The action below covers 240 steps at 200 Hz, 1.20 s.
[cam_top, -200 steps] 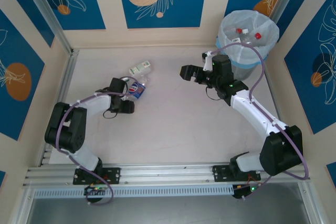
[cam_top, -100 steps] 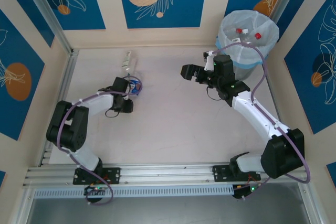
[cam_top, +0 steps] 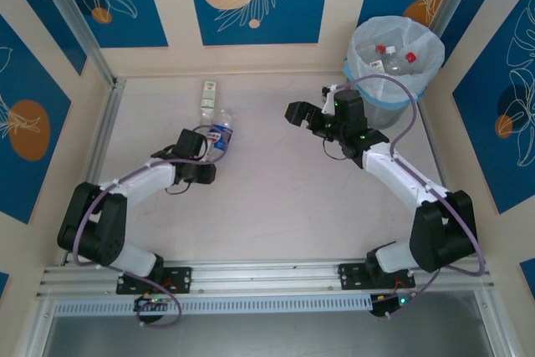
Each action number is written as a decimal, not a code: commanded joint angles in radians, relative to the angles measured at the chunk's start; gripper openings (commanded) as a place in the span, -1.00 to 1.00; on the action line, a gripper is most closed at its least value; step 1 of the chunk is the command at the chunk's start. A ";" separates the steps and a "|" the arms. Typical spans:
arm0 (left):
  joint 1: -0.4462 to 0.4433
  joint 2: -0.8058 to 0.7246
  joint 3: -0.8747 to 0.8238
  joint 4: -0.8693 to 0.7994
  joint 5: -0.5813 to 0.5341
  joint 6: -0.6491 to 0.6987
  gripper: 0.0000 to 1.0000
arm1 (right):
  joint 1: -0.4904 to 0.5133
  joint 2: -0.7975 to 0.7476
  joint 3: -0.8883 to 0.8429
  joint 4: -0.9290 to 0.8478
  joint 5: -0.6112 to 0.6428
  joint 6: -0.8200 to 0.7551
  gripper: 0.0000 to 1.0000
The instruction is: Put the plastic bottles in the bin
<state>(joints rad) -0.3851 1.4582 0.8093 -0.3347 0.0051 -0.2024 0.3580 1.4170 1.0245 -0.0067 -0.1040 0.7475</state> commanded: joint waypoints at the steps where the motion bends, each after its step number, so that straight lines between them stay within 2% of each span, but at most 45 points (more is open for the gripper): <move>1: -0.034 -0.073 -0.018 0.083 0.081 -0.015 -1.00 | 0.024 0.060 0.002 0.086 -0.143 0.111 0.99; 43: -0.074 -0.153 -0.019 0.178 0.195 -0.063 -1.00 | 0.085 0.169 0.047 0.213 -0.290 0.169 1.00; 91: -0.119 -0.166 0.021 0.164 0.203 -0.053 -1.00 | 0.149 0.233 0.075 0.392 -0.365 0.183 0.99; 112: -0.140 -0.160 0.038 0.159 0.202 -0.053 -1.00 | 0.177 0.254 0.097 0.409 -0.345 0.171 0.98; 135: -0.165 -0.161 0.041 0.190 0.216 -0.055 -1.00 | 0.206 0.273 0.110 0.393 -0.255 0.171 0.96; 148: -0.176 -0.163 0.040 0.206 0.220 -0.057 -1.00 | 0.222 0.277 0.106 0.402 -0.200 0.159 0.83; 181: -0.202 -0.167 0.037 0.243 0.220 -0.059 -1.00 | 0.249 0.273 0.115 0.372 -0.077 0.134 0.35; 240: -0.214 -0.173 0.031 0.251 0.221 -0.055 -1.00 | 0.248 0.255 0.105 0.350 -0.062 0.081 -0.27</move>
<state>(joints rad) -0.5732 1.3010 0.8173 -0.1184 0.1909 -0.2768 0.5964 1.6867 1.1133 0.3481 -0.1833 0.8635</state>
